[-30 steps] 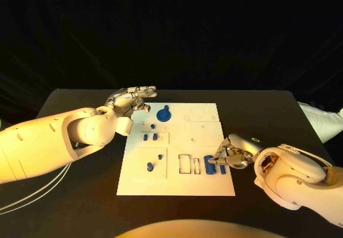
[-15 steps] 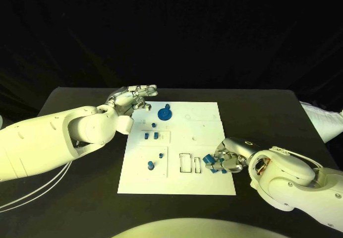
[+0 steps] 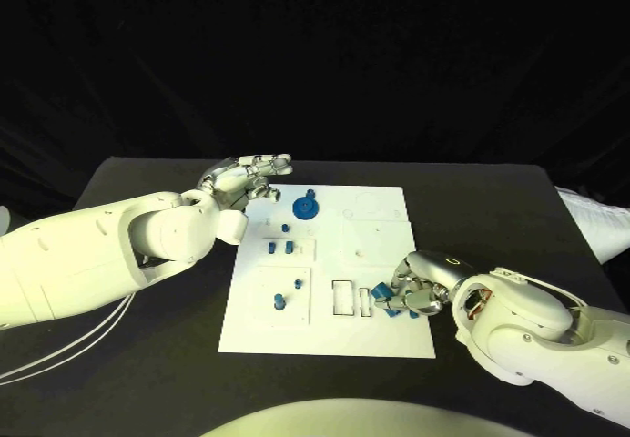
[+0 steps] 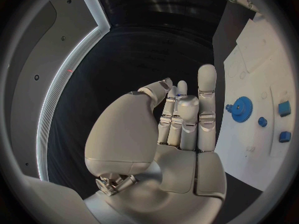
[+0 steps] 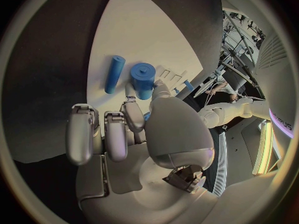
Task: Assemble the parts on the task board
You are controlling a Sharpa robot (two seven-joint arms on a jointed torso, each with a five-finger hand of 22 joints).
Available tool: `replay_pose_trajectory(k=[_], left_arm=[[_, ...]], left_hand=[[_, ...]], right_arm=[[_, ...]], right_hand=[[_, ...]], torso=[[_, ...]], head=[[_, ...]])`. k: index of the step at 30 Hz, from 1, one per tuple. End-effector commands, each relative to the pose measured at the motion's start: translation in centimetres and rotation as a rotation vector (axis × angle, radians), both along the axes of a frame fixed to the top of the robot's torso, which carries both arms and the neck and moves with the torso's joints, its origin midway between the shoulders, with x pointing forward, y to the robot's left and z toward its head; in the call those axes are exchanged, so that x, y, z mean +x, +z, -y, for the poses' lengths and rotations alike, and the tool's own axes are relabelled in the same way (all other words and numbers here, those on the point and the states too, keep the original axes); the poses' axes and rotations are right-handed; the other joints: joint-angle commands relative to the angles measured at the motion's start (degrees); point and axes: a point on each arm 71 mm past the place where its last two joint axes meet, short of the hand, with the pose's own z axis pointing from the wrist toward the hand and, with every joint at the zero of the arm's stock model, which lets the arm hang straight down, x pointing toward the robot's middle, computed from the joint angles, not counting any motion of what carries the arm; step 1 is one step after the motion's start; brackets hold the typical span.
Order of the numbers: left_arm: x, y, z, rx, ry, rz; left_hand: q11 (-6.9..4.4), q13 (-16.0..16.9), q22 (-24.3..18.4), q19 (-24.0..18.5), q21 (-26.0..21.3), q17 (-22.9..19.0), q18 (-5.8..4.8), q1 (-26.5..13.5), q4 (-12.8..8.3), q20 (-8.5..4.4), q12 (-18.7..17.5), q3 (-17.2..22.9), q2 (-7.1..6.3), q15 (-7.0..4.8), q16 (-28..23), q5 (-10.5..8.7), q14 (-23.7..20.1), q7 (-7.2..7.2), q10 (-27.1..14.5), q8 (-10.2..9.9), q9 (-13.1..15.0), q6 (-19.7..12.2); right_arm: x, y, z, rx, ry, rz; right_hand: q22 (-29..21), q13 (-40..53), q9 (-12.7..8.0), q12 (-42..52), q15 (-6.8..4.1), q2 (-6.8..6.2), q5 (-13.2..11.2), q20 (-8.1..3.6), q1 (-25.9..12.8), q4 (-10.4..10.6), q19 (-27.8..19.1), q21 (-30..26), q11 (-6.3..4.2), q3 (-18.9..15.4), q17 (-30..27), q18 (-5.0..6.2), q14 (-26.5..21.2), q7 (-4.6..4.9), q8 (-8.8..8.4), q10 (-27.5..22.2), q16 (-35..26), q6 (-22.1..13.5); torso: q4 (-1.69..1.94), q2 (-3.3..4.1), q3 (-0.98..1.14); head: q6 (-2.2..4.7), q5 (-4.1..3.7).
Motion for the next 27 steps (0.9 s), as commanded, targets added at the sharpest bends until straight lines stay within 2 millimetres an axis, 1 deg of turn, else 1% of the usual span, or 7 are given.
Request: replay_pose_trajectory(k=[1, 5, 9, 15, 19, 23, 27], left_arm=[[-0.1, 0.1, 0.2, -0.010, -0.020, 0.008], [-0.1, 0.1, 0.2, -0.010, -0.021, 0.008], [-0.1, 0.1, 0.2, -0.010, -0.021, 0.009], [-0.1, 0.1, 0.3, -0.011, -0.023, 0.009], [-0.1, 0.1, 0.4, -0.012, -0.024, 0.009], [-0.1, 0.1, 0.4, -0.012, -0.026, 0.008], [-0.1, 0.2, 0.5, -0.014, -0.030, 0.008]], left_hand=[[-0.04, 0.1, 0.0, -0.1, -0.3, -0.1, 0.59, 0.1, 0.0, 0.23, 0.2, -0.4, 0.46, 0.21, -0.1, 0.28, -0.2, -0.01, -0.5, 0.4, 0.0, -0.4], [-0.04, 0.1, 0.0, -0.1, -0.3, -0.1, 0.59, 0.1, 0.0, 0.23, 0.2, -0.4, 0.46, 0.21, -0.1, 0.28, -0.2, -0.01, -0.5, 0.4, 0.0, -0.4], [-0.04, 0.1, 0.0, -0.1, -0.3, -0.1, 0.59, 0.1, 0.0, 0.23, 0.2, -0.4, 0.46, 0.21, -0.1, 0.28, -0.2, -0.01, -0.5, 0.4, 0.0, -0.4], [-0.04, 0.1, 0.0, -0.1, -0.3, -0.1, 0.59, 0.1, 0.0, 0.23, 0.2, -0.4, 0.46, 0.21, -0.1, 0.28, -0.2, -0.01, -0.5, 0.4, 0.0, -0.4], [-0.04, 0.1, 0.0, -0.1, -0.3, -0.1, 0.59, 0.1, 0.0, 0.23, 0.2, -0.4, 0.46, 0.21, -0.1, 0.28, -0.2, -0.01, -0.5, 0.4, 0.0, -0.4], [-0.04, 0.1, 0.0, -0.1, -0.3, -0.1, 0.59, 0.1, 0.0, 0.23, 0.2, -0.4, 0.46, 0.21, -0.1, 0.28, -0.2, -0.01, -0.5, 0.4, 0.0, -0.4], [-0.04, 0.1, 0.0, -0.1, -0.3, -0.1, 0.59, 0.1, 0.0, 0.23, 0.2, -0.4, 0.46, 0.21, -0.1, 0.28, -0.2, -0.01, -0.5, 0.4, 0.0, -0.4]], right_arm=[[-0.3, -0.7, 0.2, -0.008, -0.017, -0.006], [-0.5, -0.1, 0.2, 0.059, -0.051, 0.015], [-0.7, 0.8, 0.1, 0.137, -0.088, 0.038], [-0.8, 1.7, -0.3, 0.208, -0.113, 0.041], [-0.9, 1.8, -1.0, 0.223, -0.107, 0.018], [-0.9, 1.6, -2.3, 0.236, -0.085, -0.013], [-1.0, 1.1, -3.7, 0.223, -0.049, -0.059]], right_hand=[[0.2, 5.3, 0.5, 0.2, -0.43, 1.13, 0.7, -0.32, 1.9, -0.5, 0.3, 0.4, -0.57, 0.3, 10.3, -0.65, 5.0, -0.34, 0.48, 0.4, 0.2, 0.2], [0.2, 5.8, 1.3, 0.3, -0.58, 2.02, 2.8, -0.45, 2.7, -0.5, 0.3, 0.4, -0.77, 0.5, 10.4, -0.65, 5.0, -0.58, 1.00, 0.6, 0.3, 0.5], [0.3, 6.2, 1.9, 0.4, -0.72, 2.40, 4.4, -0.57, 2.7, -0.1, 0.3, 0.5, -0.95, 0.3, 10.4, -0.66, 5.0, -0.76, 1.34, 0.8, 0.3, 0.7], [0.5, 6.8, 2.8, 0.6, -0.85, 3.38, 6.2, -0.70, 1.3, 0.4, 0.4, 0.6, -1.07, -0.4, 10.6, -0.70, 5.1, -0.93, 1.58, 1.2, 0.4, 0.8], [0.6, 6.8, 3.1, 0.5, -0.88, 3.83, 6.6, -0.74, 0.6, 0.5, 0.5, 0.7, -1.10, -0.7, 10.6, -0.72, 5.1, -0.96, 1.61, 1.3, 0.4, 0.7], [0.6, 6.9, 3.3, 0.4, -0.90, 4.21, 6.8, -0.76, 0.0, 0.5, 0.5, 0.6, -1.13, -0.9, 10.6, -0.71, 5.1, -0.99, 1.63, 1.3, 0.4, 0.7], [0.6, 7.1, 3.8, 0.3, -0.93, 4.90, 6.9, -0.78, -1.6, 0.6, 0.5, 0.6, -1.17, -1.6, 10.5, -0.71, 5.1, -1.05, 1.68, 1.4, 0.4, 0.7]], torso=[[-0.10, -0.04, -0.02], [-0.08, -0.03, 0.07], [-0.06, -0.07, -0.01], [0.04, 0.00, -0.03], [0.09, 0.05, -0.04], [-0.07, -0.02, -0.04], [0.15, 0.04, -0.03]], head=[[0.14, -0.01], [0.17, -0.03], [0.22, -0.13], [0.35, -0.23], [0.32, -0.15], [0.26, 0.07], [0.18, 0.06]])
